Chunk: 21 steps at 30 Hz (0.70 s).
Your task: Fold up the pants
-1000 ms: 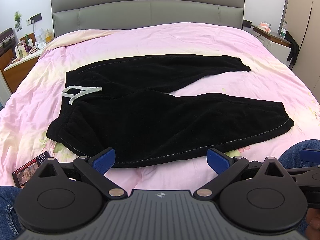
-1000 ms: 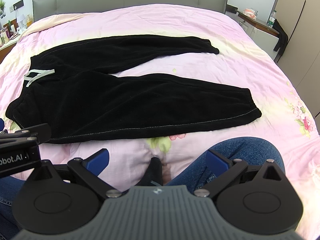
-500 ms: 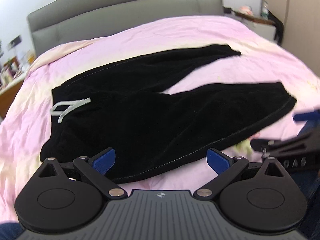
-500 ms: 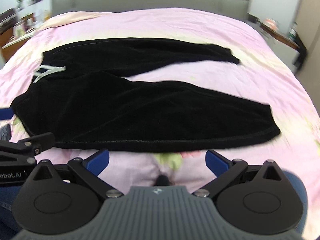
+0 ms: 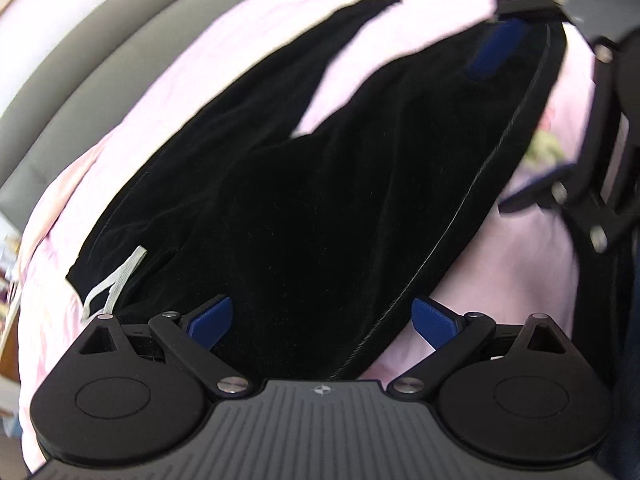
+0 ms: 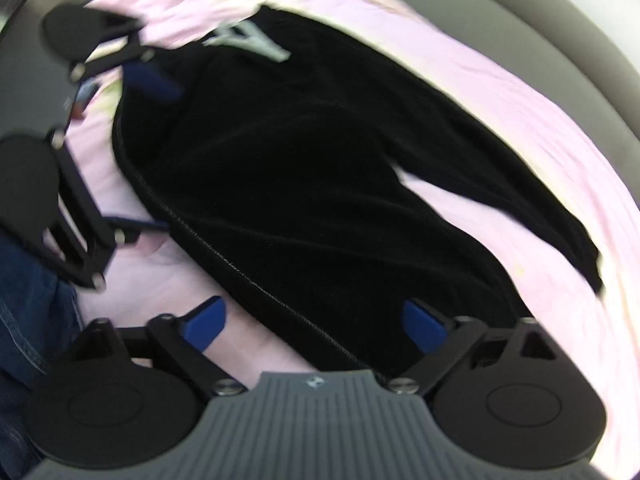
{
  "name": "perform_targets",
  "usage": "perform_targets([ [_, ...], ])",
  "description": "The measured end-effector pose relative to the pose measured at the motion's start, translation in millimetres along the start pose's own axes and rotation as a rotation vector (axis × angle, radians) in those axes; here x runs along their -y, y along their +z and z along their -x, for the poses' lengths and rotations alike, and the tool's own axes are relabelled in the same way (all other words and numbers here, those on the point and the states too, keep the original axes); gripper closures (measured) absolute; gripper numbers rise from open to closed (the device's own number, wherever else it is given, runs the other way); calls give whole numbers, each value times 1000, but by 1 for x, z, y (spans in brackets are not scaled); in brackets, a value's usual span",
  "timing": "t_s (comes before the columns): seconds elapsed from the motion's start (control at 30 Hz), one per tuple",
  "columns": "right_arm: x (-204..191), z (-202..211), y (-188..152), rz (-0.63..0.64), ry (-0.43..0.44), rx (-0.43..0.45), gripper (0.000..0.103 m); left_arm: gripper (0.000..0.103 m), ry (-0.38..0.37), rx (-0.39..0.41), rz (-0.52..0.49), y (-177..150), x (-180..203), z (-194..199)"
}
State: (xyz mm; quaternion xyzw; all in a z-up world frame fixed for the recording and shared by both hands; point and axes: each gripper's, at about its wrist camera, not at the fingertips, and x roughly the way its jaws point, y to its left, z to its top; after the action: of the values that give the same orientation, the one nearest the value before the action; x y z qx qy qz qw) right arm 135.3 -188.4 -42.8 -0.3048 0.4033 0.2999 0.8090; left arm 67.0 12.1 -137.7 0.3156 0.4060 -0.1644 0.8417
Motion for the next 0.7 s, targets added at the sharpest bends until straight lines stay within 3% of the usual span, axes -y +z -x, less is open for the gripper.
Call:
perform_targets([
  [0.13,-7,-32,2,195,-16,-57,35,0,-22,-51,-85,-17,-6,-16],
  [0.3,-35,-54,-15,483,3,-69,41,0,-29,-78,-161,-42,-11,-29],
  [0.43,-35,-66,-20,552,1,-44,40,0,35,-128,-280,-64,-5,-47],
  [0.5,-27,-68,-22,587,-5,-19,35,0,77,-113,-324,-72,-4,-51],
  [0.7,5,-83,-35,721,-141,-26,35,0,92,-48,-273,-72,-21,-49],
])
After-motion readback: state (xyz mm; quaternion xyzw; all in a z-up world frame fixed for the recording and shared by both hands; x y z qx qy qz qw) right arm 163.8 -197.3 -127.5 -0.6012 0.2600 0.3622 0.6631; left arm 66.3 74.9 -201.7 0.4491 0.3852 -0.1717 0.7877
